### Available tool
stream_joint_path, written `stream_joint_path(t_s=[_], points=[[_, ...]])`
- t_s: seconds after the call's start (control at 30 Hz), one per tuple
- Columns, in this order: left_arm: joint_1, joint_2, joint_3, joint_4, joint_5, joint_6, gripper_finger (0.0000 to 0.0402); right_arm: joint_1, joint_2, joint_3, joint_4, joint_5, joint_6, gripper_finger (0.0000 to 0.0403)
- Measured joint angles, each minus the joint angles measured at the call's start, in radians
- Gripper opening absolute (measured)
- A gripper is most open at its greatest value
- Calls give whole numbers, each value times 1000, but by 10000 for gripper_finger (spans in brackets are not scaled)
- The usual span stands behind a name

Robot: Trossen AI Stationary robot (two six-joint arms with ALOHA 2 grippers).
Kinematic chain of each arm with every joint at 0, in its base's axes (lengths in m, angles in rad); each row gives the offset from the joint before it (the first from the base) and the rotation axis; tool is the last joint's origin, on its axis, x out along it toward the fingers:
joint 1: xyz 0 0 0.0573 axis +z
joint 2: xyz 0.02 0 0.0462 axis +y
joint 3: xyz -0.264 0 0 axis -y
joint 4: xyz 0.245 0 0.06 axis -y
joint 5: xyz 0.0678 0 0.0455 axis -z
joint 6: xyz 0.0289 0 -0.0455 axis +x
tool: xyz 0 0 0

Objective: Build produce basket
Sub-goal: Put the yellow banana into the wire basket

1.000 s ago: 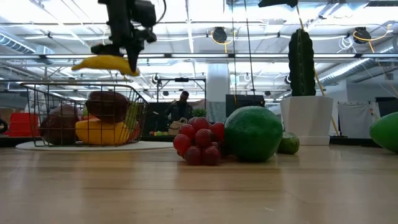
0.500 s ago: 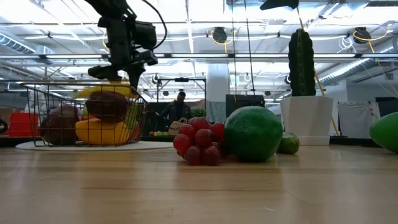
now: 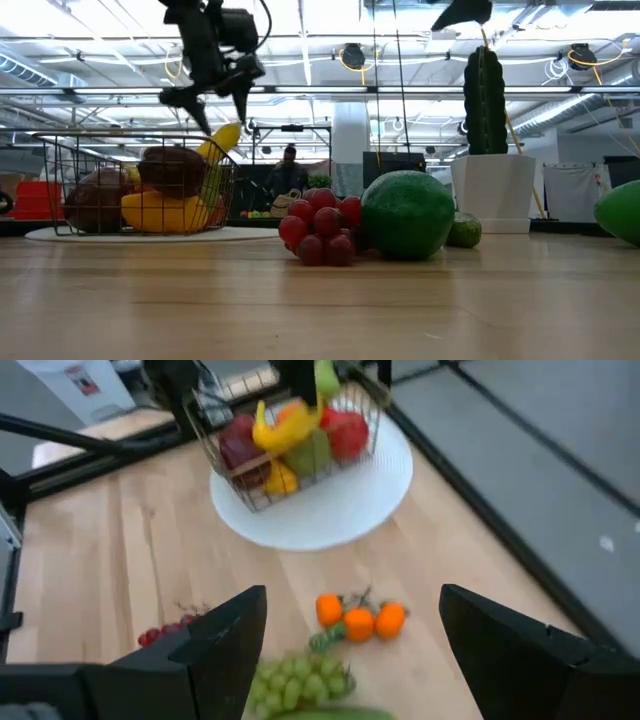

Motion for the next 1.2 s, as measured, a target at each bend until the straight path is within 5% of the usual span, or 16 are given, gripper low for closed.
stream_joint_path(t_s=[0.37, 0.53, 0.73, 1.0, 1.2], points=[[1, 0, 225, -29, -31, 62, 255, 2, 0, -100, -31, -83, 221, 290], [10, 0, 287, -171, -144, 141, 242, 2, 0, -103, 3, -104, 308, 290], [18, -5, 299, -297, -144, 291, 241, 30, 1, -103, 50, -97, 438, 290], [-56, -6, 294, -280, 59, 497, 238, 119, 20, -104, 112, -21, 680, 290], [-137, -6, 229, -226, 159, 635, 192, 214, 47, -104, 207, 76, 786, 290]])
